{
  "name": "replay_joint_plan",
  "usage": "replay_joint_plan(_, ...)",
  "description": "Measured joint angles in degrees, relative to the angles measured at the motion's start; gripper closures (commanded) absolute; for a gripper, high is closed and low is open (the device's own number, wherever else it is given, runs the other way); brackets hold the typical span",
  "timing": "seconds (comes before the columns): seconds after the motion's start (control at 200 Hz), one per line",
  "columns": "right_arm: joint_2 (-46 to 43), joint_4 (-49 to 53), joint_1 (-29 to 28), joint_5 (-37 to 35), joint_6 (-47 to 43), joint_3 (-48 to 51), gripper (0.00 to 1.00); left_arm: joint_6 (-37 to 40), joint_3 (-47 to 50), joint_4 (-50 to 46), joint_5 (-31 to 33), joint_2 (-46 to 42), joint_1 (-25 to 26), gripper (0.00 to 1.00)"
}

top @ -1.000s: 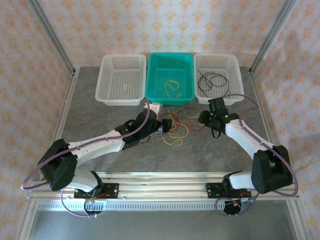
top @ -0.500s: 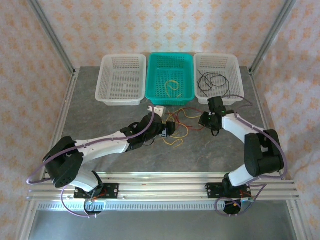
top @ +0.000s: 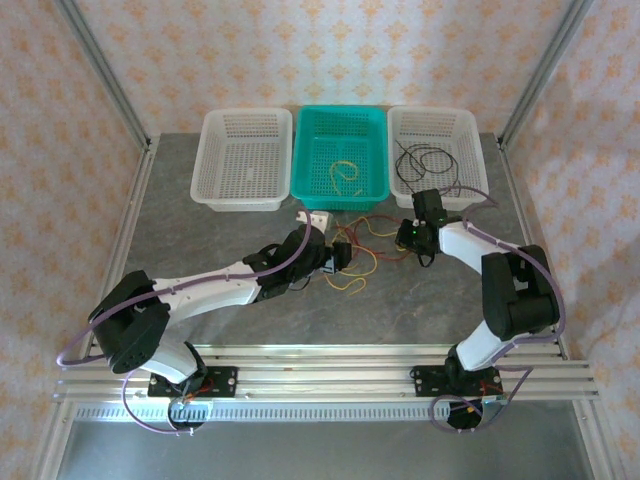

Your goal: Untangle the cables

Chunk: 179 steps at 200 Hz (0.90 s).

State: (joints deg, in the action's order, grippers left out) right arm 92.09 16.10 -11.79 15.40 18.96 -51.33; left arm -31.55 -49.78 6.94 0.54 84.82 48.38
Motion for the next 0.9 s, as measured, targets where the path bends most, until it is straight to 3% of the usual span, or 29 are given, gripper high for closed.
replay_joint_plan(0.31, -4.7, -2.0, 0.0, 2.9, -3.3, 2.6, 0.96, -0.5, 0.6, 0.2, 1.9, -1.2, -1.1, 0.33)
replay_joint_plan(0.541, -15.1, -1.1, 0.0, 2.4, -3.4, 6.9, 0.99, -2.1, 2.8, 1.3, 1.6, -3.2, -5.0, 0.26)
replay_joint_plan(0.896, -31.8, 0.5, 0.0, 1.6, -2.9, 10.7, 1.00, -2.1, 3.0, 2.0, -0.4, -3.1, -6.6, 0.25)
